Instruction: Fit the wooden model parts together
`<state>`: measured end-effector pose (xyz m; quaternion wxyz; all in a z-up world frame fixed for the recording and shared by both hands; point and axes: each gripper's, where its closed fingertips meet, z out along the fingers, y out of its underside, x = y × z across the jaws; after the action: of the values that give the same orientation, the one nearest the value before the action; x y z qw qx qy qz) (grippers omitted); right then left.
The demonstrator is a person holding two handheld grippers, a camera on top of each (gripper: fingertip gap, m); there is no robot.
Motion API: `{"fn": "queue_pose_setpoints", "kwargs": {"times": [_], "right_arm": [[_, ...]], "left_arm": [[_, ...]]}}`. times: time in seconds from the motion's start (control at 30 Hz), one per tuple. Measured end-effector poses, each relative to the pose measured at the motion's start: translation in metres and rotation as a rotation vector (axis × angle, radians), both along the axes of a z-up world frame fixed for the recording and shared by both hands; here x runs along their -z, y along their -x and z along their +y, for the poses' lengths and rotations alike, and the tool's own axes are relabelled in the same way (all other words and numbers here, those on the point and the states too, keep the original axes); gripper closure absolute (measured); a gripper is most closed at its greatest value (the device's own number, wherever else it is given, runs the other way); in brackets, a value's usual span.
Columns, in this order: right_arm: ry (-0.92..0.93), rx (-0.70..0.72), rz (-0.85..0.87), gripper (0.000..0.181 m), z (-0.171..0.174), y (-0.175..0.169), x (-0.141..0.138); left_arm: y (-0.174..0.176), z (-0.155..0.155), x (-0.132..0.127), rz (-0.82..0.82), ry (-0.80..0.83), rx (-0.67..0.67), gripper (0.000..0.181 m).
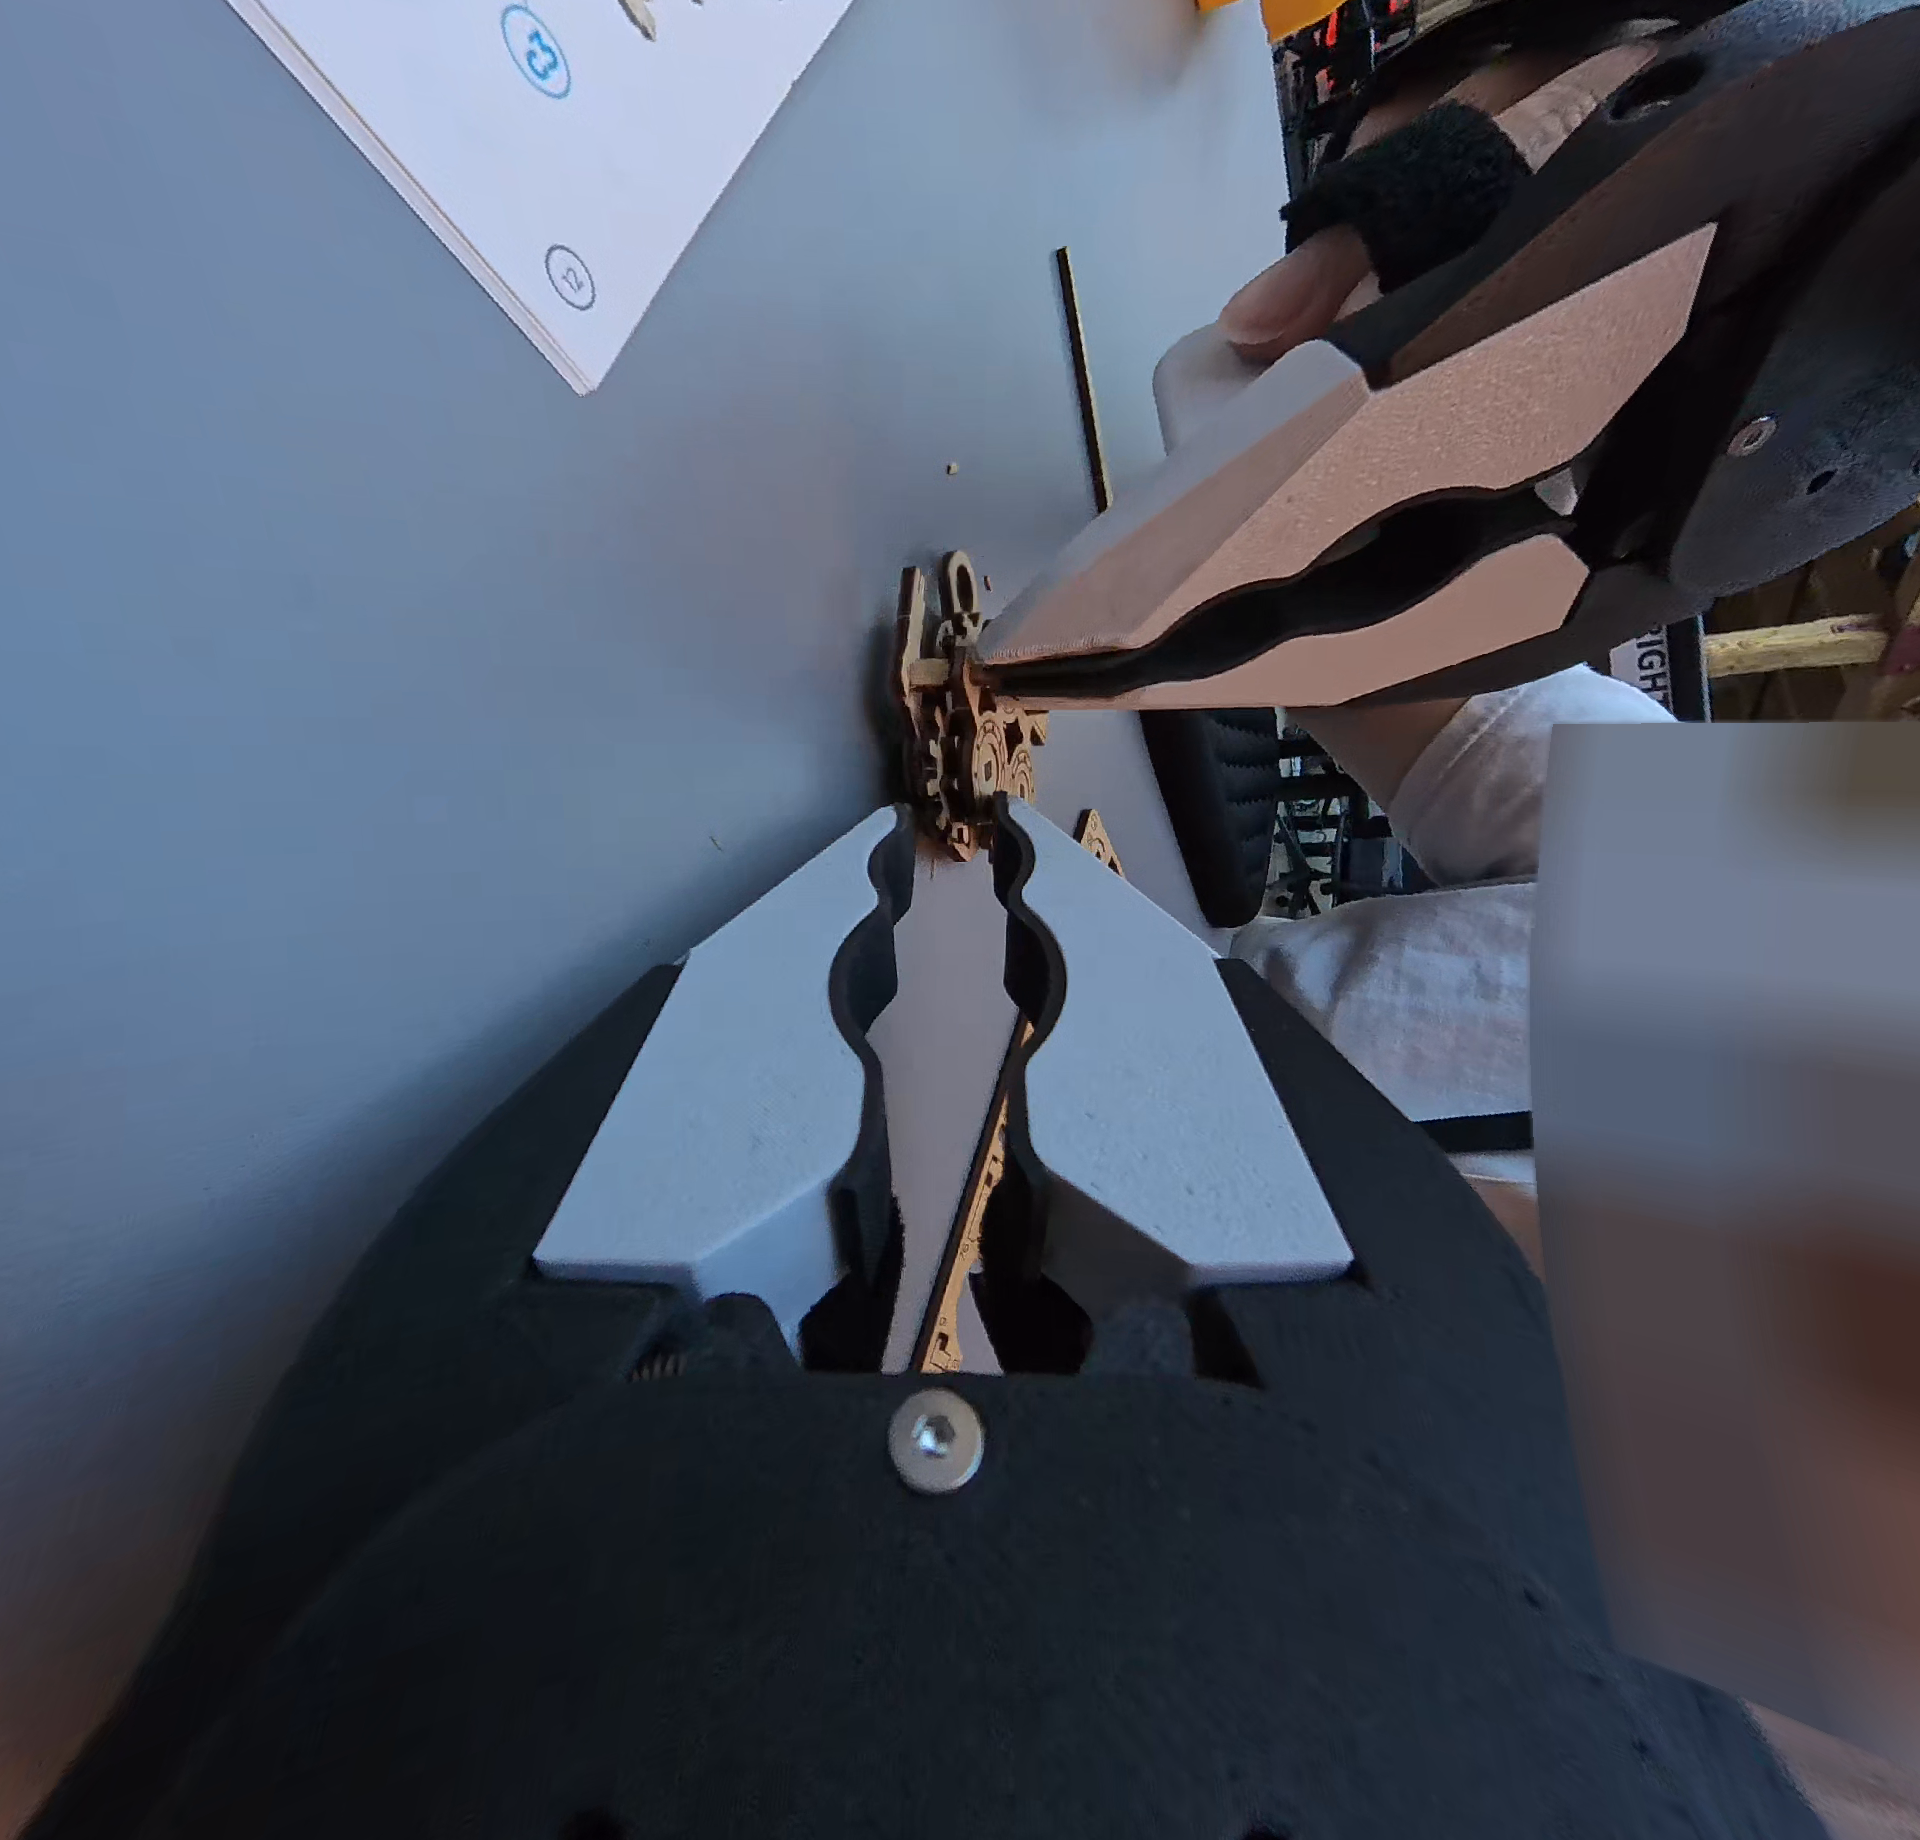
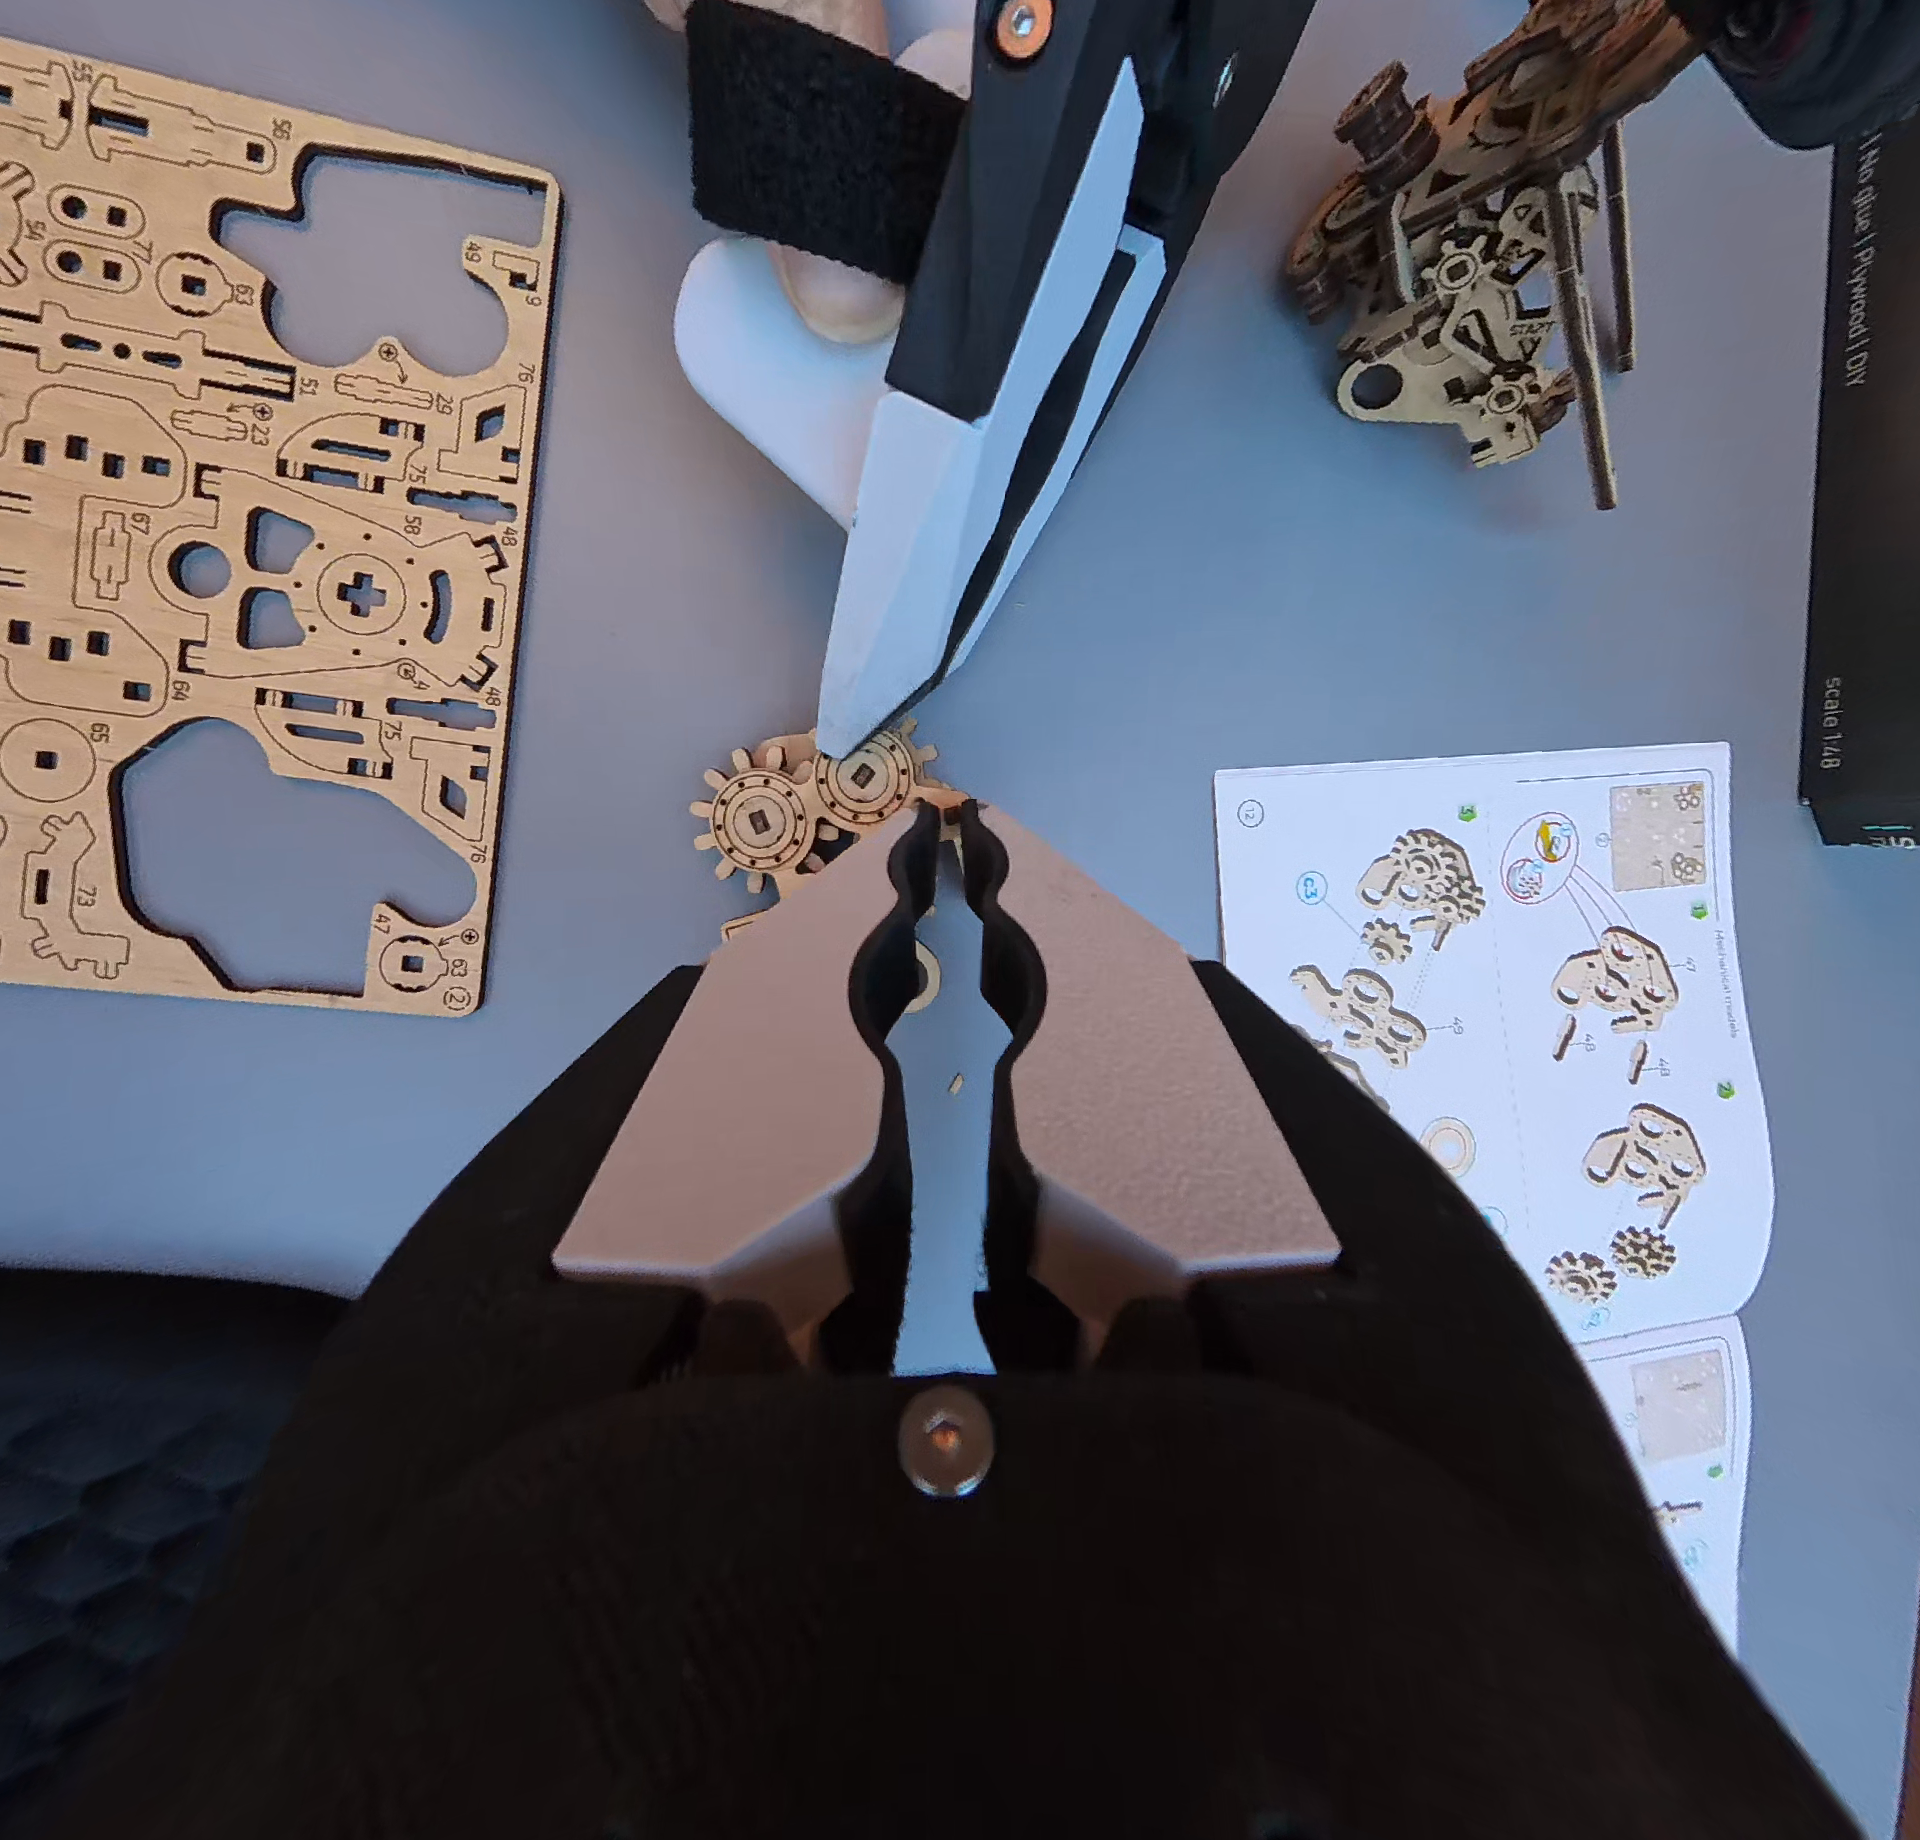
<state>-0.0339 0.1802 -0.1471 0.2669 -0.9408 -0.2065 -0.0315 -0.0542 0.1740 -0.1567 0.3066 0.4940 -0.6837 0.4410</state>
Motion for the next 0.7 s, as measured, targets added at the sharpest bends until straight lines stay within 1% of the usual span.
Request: {"fn": "queue_pose_setpoints", "kwargs": {"times": [0.1, 0.2, 0.37, 0.47, 0.7], "right_arm": [[0.0, -0.03, -0.01, 0.174, 0.0002, 0.0027, -0.0015], [0.007, -0.052, -0.026, 0.181, -0.0001, 0.0022, -0.0007], [0.038, -0.065, -0.038, 0.181, -0.0016, 0.0027, 0.0004], [0.055, -0.056, -0.04, 0.178, -0.0019, 0.002, -0.0011], [0.084, -0.042, -0.073, 0.178, -0.0041, 0.0014, -0.001]], "left_arm": [[-0.0007, -0.0005, 0.0002, -0.005, -0.001, -0.002, 0.169], [-0.0012, -0.0018, 0.0002, -0.014, -0.002, 0.001, 0.169], [-0.0013, -0.0024, 0.0003, -0.02, -0.006, 0.0, 0.17], [-0.0013, -0.0024, 0.0002, -0.019, -0.005, 0.0, 0.17], [-0.0017, -0.003, 0.0003, -0.025, -0.009, 0.001, 0.17]]}}
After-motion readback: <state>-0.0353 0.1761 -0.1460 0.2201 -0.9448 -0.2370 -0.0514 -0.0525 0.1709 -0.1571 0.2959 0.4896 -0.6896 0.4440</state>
